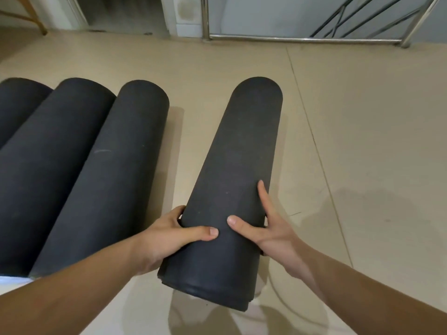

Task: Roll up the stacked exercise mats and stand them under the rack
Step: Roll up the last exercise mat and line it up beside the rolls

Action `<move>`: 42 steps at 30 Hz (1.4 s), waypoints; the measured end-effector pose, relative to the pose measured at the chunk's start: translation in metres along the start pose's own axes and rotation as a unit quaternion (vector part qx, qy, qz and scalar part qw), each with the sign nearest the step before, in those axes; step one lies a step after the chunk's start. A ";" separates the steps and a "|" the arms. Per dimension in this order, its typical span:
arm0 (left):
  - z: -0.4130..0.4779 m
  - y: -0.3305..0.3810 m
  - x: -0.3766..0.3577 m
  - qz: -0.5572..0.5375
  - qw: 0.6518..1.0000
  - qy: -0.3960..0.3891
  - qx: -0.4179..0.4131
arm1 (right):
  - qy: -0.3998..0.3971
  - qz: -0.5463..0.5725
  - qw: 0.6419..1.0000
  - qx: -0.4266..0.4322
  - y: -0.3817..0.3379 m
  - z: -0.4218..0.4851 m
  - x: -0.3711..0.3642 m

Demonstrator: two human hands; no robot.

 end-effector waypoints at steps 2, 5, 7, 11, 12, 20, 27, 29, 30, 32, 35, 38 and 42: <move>0.000 0.007 0.000 0.025 1.000 -0.006 -0.010 | -0.014 0.030 0.999 -0.017 0.009 -0.003 -0.003; 0.003 0.035 -0.004 0.167 0.984 0.025 -0.061 | -0.009 0.014 0.999 -0.028 0.005 -0.007 0.006; 0.009 0.047 -0.010 0.256 0.961 0.046 -0.090 | -0.015 -0.046 0.998 -0.049 0.002 -0.011 0.011; 0.017 0.050 -0.022 0.343 0.935 0.035 -0.083 | -0.046 -0.208 0.976 -0.050 -0.021 -0.008 0.026; 0.018 0.050 -0.021 0.342 0.936 0.032 -0.077 | -0.055 -0.243 0.967 -0.045 -0.030 -0.004 0.029; 0.021 0.051 -0.021 0.298 0.951 0.044 -0.065 | -0.021 -0.204 0.975 -0.088 -0.038 0.004 0.021; 0.012 0.046 -0.013 0.253 0.958 0.073 -0.114 | -0.024 -0.022 0.990 -0.134 -0.002 -0.012 -0.006; 0.011 0.047 -0.006 0.227 0.963 0.074 -0.123 | -0.024 -0.012 0.991 -0.131 -0.008 -0.006 -0.012; 0.010 0.047 -0.002 0.212 0.966 0.075 -0.124 | -0.021 -0.010 0.991 -0.130 -0.011 -0.003 -0.014; 0.010 0.046 0.004 0.187 0.972 0.079 -0.123 | -0.021 -0.014 0.992 -0.122 -0.018 0.002 -0.015; 0.008 0.040 0.009 0.119 0.982 0.076 -0.122 | -0.036 -0.037 0.993 -0.111 -0.026 0.011 -0.017; 0.004 0.034 0.017 0.046 0.989 0.072 -0.123 | -0.045 -0.072 0.990 -0.110 -0.033 0.023 -0.021; -0.003 0.039 0.034 0.064 0.985 0.098 -0.127 | -0.046 -0.065 0.992 -0.101 -0.039 0.033 -0.025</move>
Point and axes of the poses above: each hand's wrist, its own z-axis towards the middle knuckle, its own x-axis out of the back of the hand, y = z × x, the point moved 9 cm from there along z, towards the middle knuckle, and after that the axes turned 11 degrees about -z, right-handed, at the moved point
